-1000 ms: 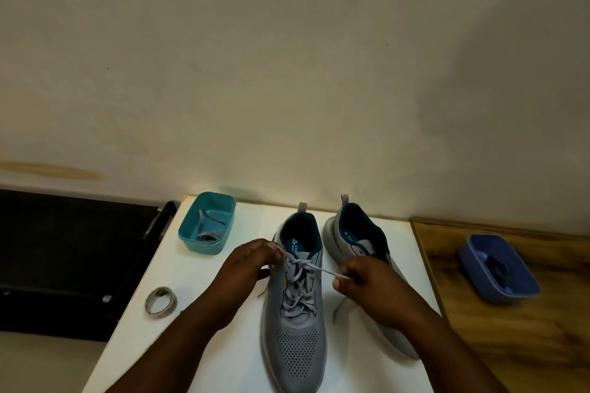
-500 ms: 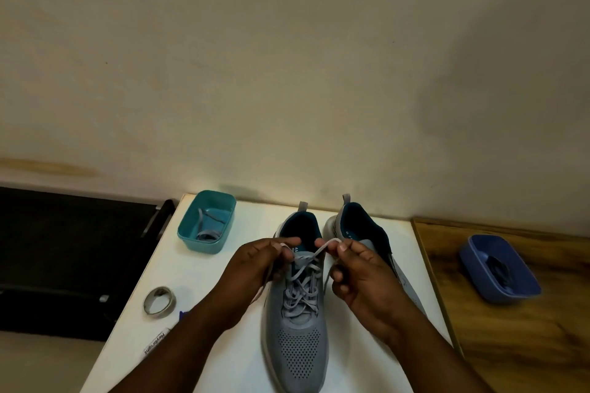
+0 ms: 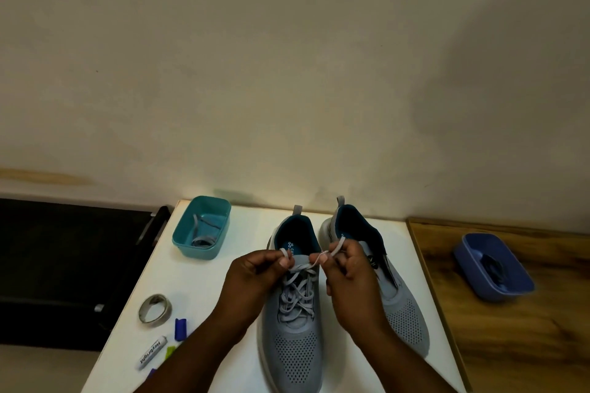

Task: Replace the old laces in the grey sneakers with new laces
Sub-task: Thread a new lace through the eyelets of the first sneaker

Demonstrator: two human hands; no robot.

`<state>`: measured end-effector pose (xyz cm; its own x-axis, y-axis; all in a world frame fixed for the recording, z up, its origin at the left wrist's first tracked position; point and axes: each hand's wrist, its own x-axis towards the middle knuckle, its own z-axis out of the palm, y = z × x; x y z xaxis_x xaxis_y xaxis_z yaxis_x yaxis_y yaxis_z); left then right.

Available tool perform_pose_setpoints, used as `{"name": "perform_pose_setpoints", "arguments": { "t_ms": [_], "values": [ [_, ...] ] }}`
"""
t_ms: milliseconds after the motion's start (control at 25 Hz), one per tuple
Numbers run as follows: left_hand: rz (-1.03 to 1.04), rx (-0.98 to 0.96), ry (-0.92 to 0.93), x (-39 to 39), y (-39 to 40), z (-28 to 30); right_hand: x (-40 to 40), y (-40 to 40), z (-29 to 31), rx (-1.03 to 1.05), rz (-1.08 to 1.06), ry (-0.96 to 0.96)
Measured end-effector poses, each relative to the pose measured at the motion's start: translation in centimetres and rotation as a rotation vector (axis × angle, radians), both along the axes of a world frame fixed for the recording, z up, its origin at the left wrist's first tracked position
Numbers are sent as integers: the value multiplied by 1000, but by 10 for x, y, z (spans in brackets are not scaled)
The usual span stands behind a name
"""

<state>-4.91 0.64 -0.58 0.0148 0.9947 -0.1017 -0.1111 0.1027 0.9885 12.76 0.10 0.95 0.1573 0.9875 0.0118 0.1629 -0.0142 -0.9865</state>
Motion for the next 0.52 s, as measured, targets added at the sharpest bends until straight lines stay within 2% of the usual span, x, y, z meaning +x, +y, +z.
{"name": "perform_pose_setpoints", "arguments": {
  "t_ms": [120, 240, 520],
  "values": [
    [92, 31, 46, 8, 1, 3, -6, 1, -3, 32, -14, 11],
    [43, 29, 67, 9, 2, -1, -12, 1, -5, 63, 19, 0],
    [27, 45, 77, 8, 0, -3, -14, -1, -17, 65, 110, -209]
  ]
}}
